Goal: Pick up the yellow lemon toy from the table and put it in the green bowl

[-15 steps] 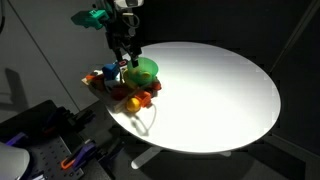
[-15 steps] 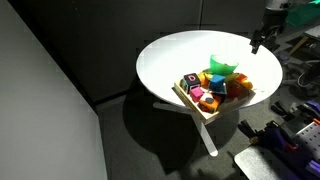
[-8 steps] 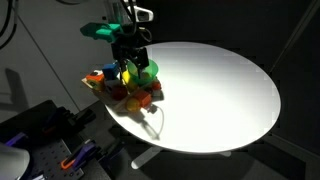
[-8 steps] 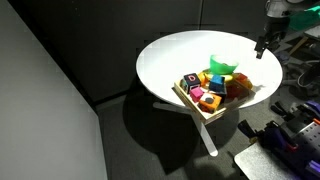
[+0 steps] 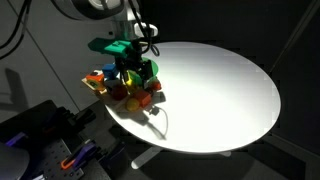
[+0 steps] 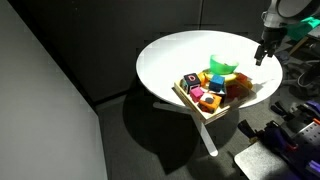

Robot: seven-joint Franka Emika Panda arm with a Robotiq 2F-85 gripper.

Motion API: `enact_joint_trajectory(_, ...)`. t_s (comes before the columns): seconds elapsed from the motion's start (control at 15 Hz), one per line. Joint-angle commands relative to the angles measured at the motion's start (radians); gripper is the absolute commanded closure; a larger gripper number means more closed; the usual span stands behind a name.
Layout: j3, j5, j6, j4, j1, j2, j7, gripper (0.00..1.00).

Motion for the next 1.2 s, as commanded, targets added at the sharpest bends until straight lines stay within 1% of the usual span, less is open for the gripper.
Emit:
enact_joint_trajectory(0.0, -0.001, -0.005, 0.061, 0.001, -0.012, 0.037, -0.028, 0.0)
enact_joint_trajectory(0.2, -0.003, -0.009, 0.081, 0.006, -0.011, 0.058, -0.009, 0.0)
enact_joint_trajectory(0.27, 0.003, 0.0, 0.064, 0.001, -0.005, 0.05, -0.001, 0.0)
enact_joint_trajectory(0.73, 0.004, 0.01, 0.061, 0.005, -0.006, 0.061, -0.01, 0.0)
enact_joint_trajectory(1.13, 0.009, 0.014, 0.054, 0.012, -0.004, 0.123, -0.002, 0.0)
